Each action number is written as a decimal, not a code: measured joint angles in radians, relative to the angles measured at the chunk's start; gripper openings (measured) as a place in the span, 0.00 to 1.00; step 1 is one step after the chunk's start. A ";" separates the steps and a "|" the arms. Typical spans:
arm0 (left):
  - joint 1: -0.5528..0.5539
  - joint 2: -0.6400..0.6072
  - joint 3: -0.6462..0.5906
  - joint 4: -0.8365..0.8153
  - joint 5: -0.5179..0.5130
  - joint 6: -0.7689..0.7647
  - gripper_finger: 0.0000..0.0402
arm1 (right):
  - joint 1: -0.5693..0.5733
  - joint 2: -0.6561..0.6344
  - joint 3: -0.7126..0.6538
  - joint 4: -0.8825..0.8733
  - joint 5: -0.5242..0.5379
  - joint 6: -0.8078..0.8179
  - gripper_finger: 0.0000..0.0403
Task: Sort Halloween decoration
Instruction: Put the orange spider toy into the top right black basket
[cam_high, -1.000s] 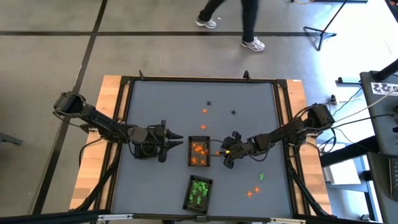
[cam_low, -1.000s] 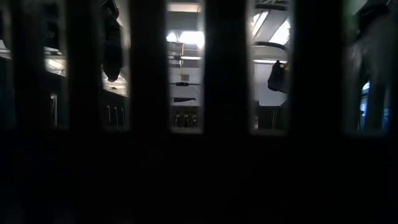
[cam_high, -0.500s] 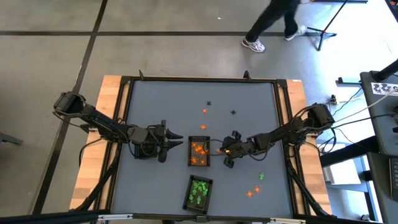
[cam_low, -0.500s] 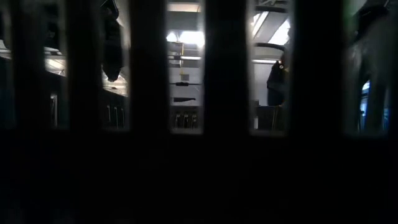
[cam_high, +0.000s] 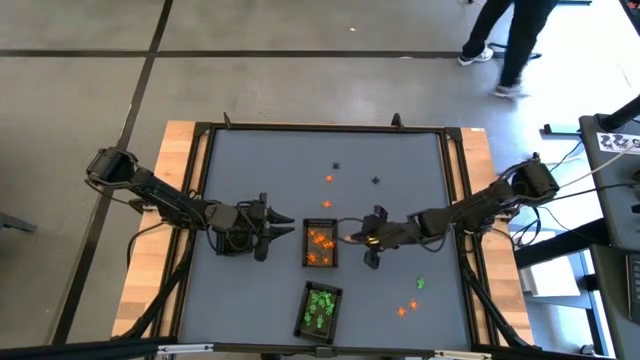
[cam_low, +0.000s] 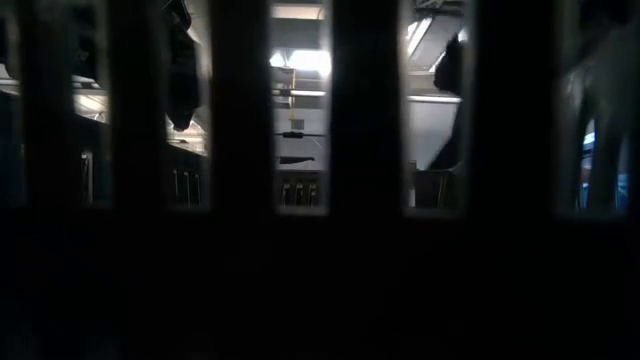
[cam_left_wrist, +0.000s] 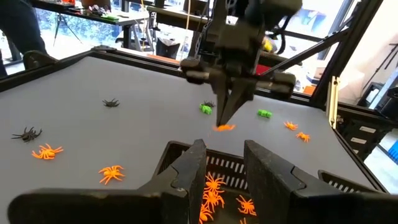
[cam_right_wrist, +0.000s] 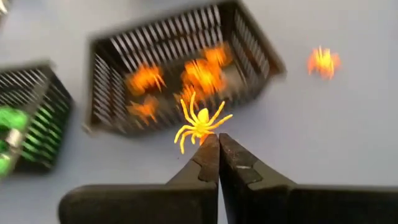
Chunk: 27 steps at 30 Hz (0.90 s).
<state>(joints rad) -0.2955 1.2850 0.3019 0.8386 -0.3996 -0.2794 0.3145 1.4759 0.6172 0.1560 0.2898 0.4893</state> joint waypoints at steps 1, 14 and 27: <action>0.000 0.000 0.000 0.000 0.000 0.000 0.25 | 0.000 -0.004 0.013 0.006 0.005 -0.016 0.00; -0.002 0.000 0.001 0.003 0.002 -0.002 0.25 | -0.029 0.160 0.297 0.050 -0.107 -0.260 0.08; -0.002 0.000 0.001 0.003 0.025 0.001 0.25 | -0.224 0.186 0.374 -0.113 -0.052 -0.331 0.50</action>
<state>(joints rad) -0.2974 1.2850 0.3027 0.8417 -0.3748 -0.2787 0.0907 1.6617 0.9913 0.0433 0.2379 0.1585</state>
